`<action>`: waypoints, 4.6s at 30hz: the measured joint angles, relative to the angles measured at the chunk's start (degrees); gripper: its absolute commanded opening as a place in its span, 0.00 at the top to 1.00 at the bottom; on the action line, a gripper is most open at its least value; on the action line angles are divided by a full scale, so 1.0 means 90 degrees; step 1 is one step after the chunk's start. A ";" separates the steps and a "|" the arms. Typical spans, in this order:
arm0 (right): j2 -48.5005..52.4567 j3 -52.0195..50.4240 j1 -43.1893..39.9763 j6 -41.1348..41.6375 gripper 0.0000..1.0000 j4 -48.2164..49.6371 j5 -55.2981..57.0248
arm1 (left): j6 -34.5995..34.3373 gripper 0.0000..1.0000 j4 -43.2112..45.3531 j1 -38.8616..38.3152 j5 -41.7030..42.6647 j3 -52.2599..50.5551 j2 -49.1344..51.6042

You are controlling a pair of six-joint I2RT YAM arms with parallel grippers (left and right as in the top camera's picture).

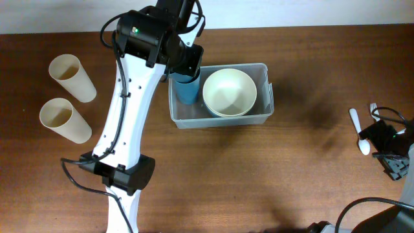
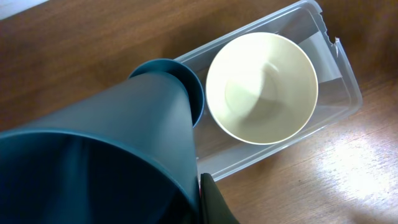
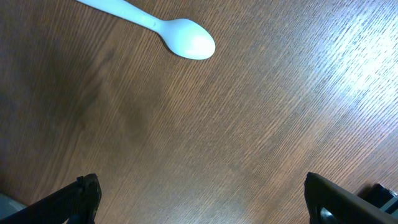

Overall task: Pack container
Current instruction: 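Carry the blue cup right and drop it into the container, then open the left gripper and move it over the front cream cup, then grasp the cream cup rim with the left gripper and lift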

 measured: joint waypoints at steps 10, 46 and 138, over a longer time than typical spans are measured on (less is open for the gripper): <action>0.0000 0.0000 0.0000 -0.0002 0.01 0.0000 0.0000 | -0.0029 0.77 0.0070 0.0000 -0.0002 0.0000 0.0005; 0.0000 0.0000 0.0000 0.0000 0.01 0.0002 0.0000 | -0.0665 0.00 -0.0063 0.2351 -0.0969 -0.1552 -0.2494; -0.0002 0.0000 0.0000 -0.0005 0.01 0.0002 0.0000 | 0.0342 0.27 0.3123 0.4554 -0.0454 -0.7240 -0.2300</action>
